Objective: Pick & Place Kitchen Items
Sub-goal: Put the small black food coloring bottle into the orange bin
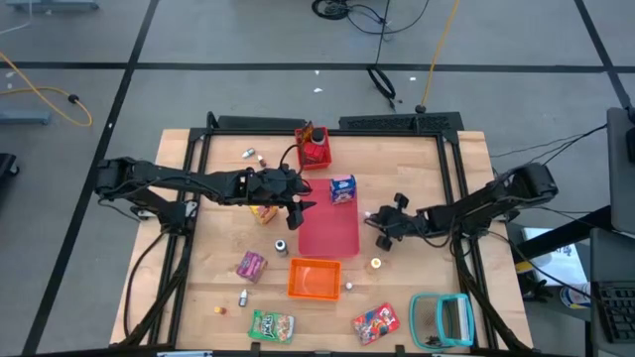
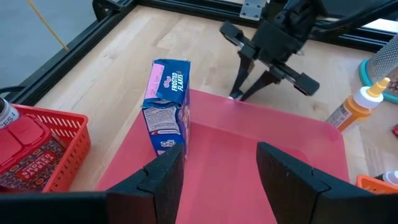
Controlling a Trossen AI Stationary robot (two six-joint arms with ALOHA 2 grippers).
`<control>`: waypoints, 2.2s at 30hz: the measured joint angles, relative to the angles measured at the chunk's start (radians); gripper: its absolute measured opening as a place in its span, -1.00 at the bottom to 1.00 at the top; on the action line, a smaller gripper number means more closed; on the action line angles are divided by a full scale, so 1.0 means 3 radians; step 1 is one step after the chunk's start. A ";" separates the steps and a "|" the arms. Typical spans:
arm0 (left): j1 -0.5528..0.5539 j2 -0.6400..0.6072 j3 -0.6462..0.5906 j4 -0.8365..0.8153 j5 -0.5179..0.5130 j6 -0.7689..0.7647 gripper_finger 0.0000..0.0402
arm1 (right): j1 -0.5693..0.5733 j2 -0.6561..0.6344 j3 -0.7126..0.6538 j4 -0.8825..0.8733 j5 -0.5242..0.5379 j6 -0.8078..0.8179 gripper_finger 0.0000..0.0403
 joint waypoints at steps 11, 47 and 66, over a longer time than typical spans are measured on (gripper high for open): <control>0.0000 0.0000 0.0000 0.0170 -0.0053 -0.0124 0.01 | -0.0026 -0.0814 0.0001 -0.0295 0.0348 -0.0197 -0.74; 0.0008 0.0868 -0.0001 0.2992 0.0451 0.0235 0.01 | -0.0027 -0.1322 0.0007 0.1727 0.0230 -0.1401 -0.75; 0.0117 0.1144 -0.0001 0.3458 0.0474 0.0116 0.01 | -0.0027 -0.0990 0.0089 0.2171 -0.0121 -0.1509 -0.75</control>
